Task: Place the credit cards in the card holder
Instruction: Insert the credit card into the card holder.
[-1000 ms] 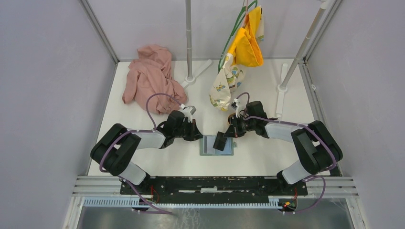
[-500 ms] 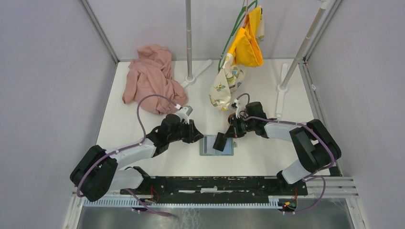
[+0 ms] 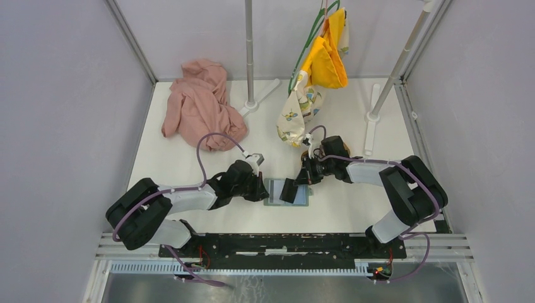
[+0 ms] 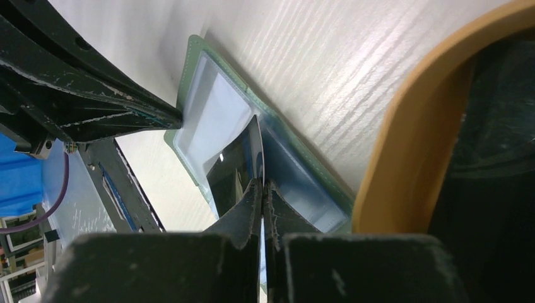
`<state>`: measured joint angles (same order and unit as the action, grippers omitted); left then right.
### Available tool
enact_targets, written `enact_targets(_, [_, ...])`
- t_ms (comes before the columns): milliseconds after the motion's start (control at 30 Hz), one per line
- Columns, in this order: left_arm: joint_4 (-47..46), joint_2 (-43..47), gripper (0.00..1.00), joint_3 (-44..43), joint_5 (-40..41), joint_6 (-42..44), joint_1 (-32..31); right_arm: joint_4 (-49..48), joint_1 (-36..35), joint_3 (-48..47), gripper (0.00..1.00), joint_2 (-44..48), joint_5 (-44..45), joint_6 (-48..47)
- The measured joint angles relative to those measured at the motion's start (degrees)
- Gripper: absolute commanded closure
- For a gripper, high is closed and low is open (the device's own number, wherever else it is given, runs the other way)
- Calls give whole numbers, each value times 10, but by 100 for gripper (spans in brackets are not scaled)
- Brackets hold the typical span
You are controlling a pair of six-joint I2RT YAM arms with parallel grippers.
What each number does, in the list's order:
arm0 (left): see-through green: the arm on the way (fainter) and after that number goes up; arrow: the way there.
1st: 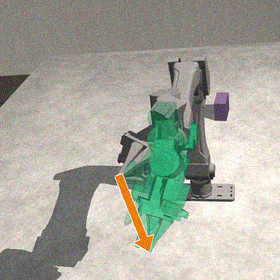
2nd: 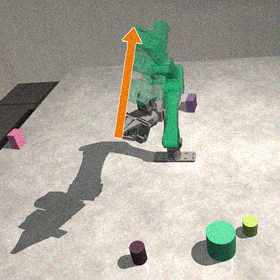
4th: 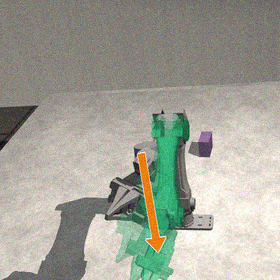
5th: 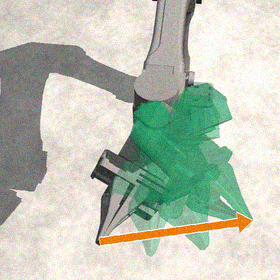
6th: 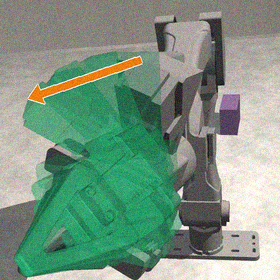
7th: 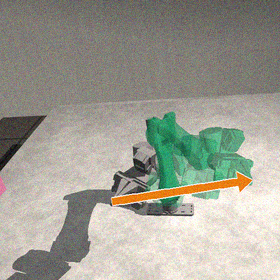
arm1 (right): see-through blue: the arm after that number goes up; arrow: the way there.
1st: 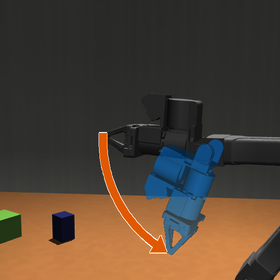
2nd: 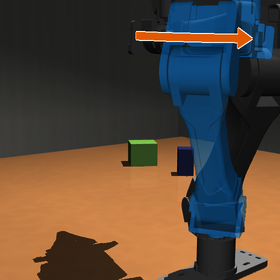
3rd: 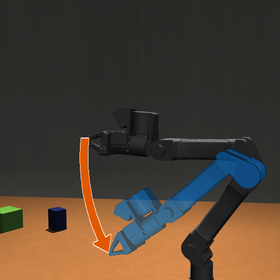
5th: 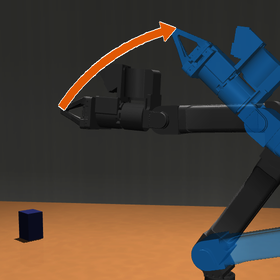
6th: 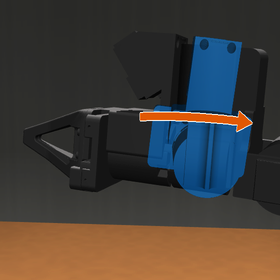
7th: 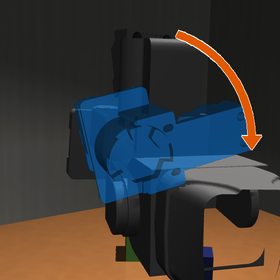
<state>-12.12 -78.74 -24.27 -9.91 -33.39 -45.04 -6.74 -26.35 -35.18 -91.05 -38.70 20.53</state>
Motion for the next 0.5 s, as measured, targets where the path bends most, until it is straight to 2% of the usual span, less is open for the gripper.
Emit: enact_targets(500, [1, -15, 95, -13, 17, 0, -7, 20, -17, -19, 100, -30, -9, 0])
